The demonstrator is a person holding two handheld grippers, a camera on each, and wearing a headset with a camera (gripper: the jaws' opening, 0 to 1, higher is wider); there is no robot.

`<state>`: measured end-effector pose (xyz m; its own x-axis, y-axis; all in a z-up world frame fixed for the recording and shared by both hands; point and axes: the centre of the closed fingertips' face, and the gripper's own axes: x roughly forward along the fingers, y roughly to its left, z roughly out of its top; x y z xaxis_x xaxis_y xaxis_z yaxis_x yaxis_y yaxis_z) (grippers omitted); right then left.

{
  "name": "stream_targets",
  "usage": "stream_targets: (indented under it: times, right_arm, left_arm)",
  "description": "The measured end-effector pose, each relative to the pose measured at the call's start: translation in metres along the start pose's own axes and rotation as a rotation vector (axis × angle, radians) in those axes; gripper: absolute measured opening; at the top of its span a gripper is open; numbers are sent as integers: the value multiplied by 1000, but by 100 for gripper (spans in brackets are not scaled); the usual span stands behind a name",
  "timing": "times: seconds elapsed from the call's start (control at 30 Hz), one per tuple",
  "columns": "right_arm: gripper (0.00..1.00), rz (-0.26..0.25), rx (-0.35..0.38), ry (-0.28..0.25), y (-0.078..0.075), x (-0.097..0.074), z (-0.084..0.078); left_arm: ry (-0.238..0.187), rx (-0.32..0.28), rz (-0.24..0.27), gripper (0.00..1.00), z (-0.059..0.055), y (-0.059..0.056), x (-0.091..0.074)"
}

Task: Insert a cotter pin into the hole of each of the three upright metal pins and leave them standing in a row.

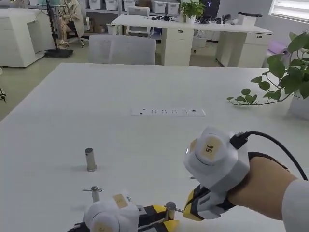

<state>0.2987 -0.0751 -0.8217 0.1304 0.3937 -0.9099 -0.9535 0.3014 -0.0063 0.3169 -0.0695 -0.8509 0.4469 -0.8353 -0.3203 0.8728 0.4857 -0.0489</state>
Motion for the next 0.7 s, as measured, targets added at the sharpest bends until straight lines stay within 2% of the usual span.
stream_targets:
  times: [0.7]
  right_arm:
    - [5,4,-47,-14,-2,5,14]
  left_arm:
    - [-2,-5,0,11,0,2,2]
